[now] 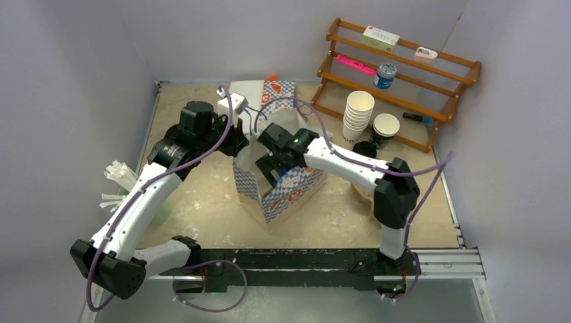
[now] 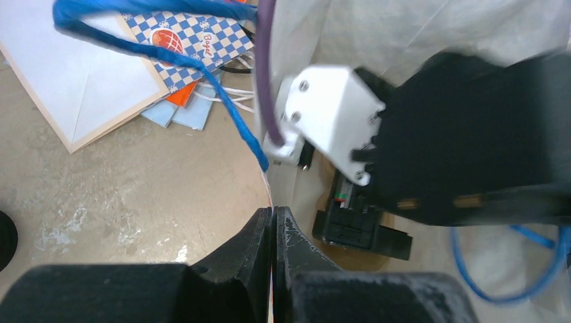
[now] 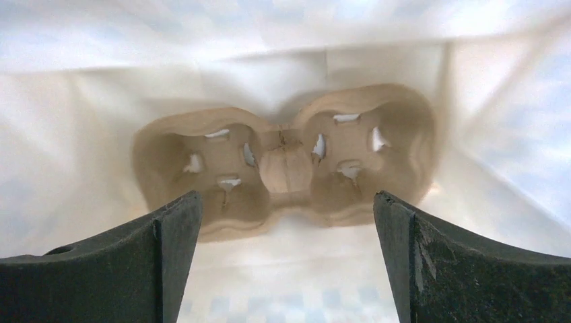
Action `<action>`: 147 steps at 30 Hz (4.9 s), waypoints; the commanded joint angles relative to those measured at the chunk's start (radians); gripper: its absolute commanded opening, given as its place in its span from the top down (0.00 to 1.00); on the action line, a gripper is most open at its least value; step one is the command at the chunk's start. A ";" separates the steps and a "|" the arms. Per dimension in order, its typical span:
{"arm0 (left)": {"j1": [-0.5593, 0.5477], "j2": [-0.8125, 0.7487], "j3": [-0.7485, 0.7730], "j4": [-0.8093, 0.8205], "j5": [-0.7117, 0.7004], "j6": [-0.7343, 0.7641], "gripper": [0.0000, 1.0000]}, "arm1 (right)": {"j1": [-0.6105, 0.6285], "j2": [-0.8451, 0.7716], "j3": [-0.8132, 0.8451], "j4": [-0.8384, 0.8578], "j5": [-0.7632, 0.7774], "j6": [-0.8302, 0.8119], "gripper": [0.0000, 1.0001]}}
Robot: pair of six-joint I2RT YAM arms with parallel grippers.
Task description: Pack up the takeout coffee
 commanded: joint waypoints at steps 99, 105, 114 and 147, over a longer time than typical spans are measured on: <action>-0.170 0.173 0.213 0.282 -0.091 -0.190 0.20 | -0.814 -0.692 -0.835 0.027 0.488 1.113 0.57; -0.172 0.171 0.187 0.278 -0.084 -0.186 0.20 | -1.031 -0.597 -0.776 0.048 0.528 1.106 0.68; -0.172 0.180 0.159 0.280 -0.088 -0.181 0.20 | -1.098 -0.696 -0.643 0.081 0.477 0.940 0.21; -0.187 0.732 0.420 0.757 0.010 -0.339 0.41 | -0.831 -0.256 0.076 0.203 0.209 0.637 0.54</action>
